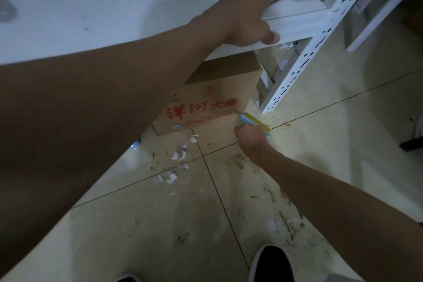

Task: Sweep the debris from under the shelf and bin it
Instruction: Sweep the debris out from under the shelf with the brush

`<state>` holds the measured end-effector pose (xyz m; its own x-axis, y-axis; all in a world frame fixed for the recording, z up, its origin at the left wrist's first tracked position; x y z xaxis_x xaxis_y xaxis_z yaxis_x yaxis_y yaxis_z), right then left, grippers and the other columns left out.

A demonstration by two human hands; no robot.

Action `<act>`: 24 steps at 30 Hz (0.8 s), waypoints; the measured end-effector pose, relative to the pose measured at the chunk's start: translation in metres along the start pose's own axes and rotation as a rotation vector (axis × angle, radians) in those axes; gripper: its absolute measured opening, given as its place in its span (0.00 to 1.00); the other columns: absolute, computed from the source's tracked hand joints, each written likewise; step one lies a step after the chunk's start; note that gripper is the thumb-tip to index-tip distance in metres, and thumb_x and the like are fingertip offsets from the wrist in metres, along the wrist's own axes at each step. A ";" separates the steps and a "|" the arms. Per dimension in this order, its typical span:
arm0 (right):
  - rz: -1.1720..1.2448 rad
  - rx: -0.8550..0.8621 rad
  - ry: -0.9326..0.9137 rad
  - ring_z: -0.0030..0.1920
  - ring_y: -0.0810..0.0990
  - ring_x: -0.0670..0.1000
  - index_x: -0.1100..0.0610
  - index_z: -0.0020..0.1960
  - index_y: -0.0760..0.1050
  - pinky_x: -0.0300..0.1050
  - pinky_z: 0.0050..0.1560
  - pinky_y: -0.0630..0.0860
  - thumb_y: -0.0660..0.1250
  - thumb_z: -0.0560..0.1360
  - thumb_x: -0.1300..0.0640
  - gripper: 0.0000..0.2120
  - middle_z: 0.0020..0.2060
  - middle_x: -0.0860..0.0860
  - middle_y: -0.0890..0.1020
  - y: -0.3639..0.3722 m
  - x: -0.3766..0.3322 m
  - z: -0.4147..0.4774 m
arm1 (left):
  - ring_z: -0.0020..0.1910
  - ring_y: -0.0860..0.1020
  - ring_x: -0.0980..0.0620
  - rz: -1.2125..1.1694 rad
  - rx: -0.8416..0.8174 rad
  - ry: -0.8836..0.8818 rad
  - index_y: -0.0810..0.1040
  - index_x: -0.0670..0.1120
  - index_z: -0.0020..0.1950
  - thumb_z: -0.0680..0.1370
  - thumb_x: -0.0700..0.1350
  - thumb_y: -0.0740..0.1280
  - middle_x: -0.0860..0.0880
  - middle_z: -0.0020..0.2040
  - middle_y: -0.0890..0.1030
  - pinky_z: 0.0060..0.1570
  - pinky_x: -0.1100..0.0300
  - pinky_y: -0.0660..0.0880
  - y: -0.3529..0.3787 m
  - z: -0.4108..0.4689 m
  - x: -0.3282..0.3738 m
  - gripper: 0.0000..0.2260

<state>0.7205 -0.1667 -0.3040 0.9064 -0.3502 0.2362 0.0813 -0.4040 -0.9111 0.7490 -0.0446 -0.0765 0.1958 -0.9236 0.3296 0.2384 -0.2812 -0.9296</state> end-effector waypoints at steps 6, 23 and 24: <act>0.090 0.013 -0.080 0.57 0.80 0.56 0.60 0.61 0.73 0.49 0.51 0.77 0.59 0.77 0.66 0.14 0.58 0.56 0.79 -0.014 -0.050 -0.008 | 0.70 0.68 0.47 -0.009 -0.014 0.003 0.61 0.50 0.77 0.74 0.61 0.67 0.53 0.75 0.65 0.66 0.52 0.65 0.000 0.001 0.001 0.36; 0.144 0.054 0.109 0.52 0.81 0.58 0.59 0.54 0.75 0.47 0.49 0.75 0.60 0.74 0.65 0.11 0.51 0.56 0.81 -0.030 0.033 -0.036 | 0.71 0.68 0.47 -0.005 -0.006 0.004 0.61 0.49 0.78 0.74 0.60 0.68 0.52 0.76 0.65 0.67 0.53 0.64 -0.002 -0.002 0.004 0.36; 0.142 0.044 0.145 0.52 0.81 0.58 0.59 0.55 0.75 0.47 0.50 0.75 0.60 0.74 0.65 0.11 0.51 0.56 0.81 -0.026 0.044 -0.034 | 0.70 0.68 0.47 -0.002 -0.003 0.005 0.61 0.49 0.78 0.74 0.60 0.68 0.52 0.76 0.65 0.66 0.54 0.64 -0.002 -0.002 0.004 0.36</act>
<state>0.7440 -0.1996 -0.2583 0.8409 -0.5206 0.1475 -0.0221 -0.3054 -0.9520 0.7477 -0.0479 -0.0741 0.1910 -0.9241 0.3309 0.2355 -0.2841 -0.9294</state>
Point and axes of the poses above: each hand's wrist, its own z-axis towards the middle knuckle, its own y-axis out of the palm, x = y × z, the point moved 7 cm from there along z, towards the middle knuckle
